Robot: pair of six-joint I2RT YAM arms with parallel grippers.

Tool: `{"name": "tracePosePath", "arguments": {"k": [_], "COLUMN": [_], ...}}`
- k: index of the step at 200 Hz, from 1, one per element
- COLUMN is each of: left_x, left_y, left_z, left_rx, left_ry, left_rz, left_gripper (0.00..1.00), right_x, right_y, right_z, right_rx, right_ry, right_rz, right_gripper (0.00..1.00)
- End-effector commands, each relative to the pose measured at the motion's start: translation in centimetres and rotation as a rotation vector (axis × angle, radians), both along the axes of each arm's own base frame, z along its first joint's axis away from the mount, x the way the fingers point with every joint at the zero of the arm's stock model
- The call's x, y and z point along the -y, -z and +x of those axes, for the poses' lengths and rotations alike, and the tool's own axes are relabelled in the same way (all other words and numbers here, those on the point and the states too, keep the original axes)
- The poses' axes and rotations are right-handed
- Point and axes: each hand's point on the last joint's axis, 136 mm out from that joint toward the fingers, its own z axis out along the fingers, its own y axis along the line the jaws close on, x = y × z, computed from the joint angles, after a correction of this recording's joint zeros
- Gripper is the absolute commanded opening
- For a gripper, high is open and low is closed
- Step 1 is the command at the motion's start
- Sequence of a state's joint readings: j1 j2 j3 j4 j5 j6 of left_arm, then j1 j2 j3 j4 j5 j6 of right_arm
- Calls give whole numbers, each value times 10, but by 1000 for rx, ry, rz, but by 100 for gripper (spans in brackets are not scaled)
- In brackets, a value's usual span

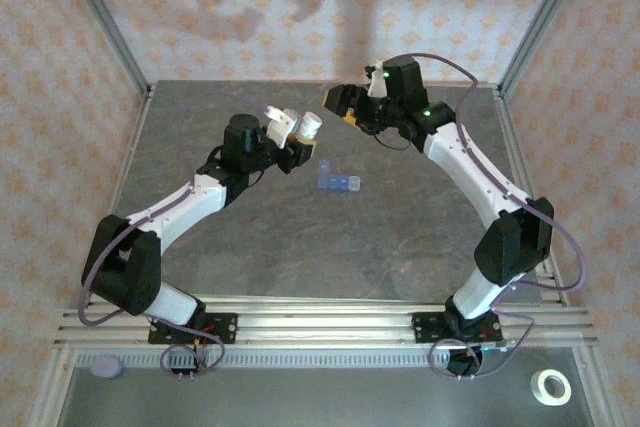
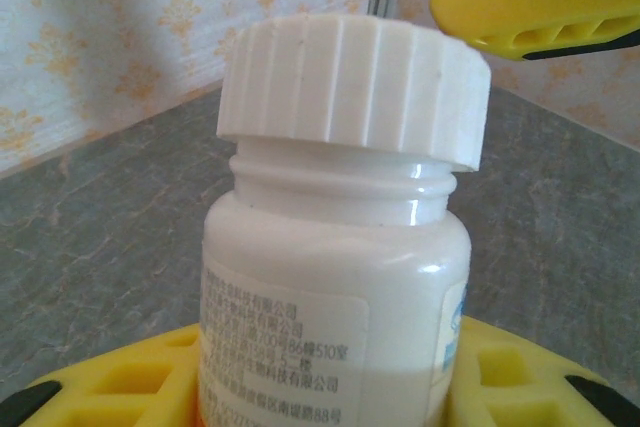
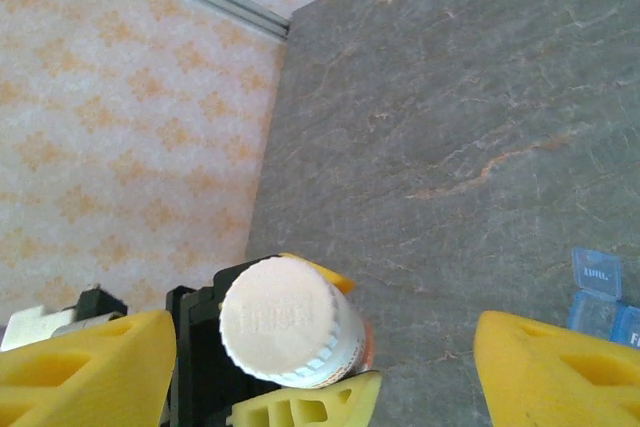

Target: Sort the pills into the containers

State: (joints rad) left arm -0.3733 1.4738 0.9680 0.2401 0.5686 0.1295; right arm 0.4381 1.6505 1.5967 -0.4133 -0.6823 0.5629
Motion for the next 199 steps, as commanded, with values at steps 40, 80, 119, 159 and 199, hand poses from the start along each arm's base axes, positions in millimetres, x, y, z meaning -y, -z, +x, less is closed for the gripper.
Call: {"name": "tracePosePath", "arguments": {"k": [40, 80, 119, 159, 199], "left_x": [1, 3, 4, 4, 4], "left_y": [-12, -12, -13, -13, -14], "left_z": [-2, -2, -3, -3, -2], "left_rx": [60, 59, 63, 61, 65], "left_ry": [2, 6, 11, 10, 9], "left_rz": [27, 23, 21, 18, 14], "left_gripper": [0, 0, 0, 0, 0], "right_x": [-27, -38, -44, -50, -53], "right_y": [6, 12, 14, 14, 16], "right_z": [2, 3, 2, -2, -7], "right_rx": [-47, -60, -63, -66, -67], "right_ry": [1, -12, -25, -50, -65], "right_rz": [-6, -10, -12, -7, -13], "right_gripper": [78, 77, 72, 64, 60]}}
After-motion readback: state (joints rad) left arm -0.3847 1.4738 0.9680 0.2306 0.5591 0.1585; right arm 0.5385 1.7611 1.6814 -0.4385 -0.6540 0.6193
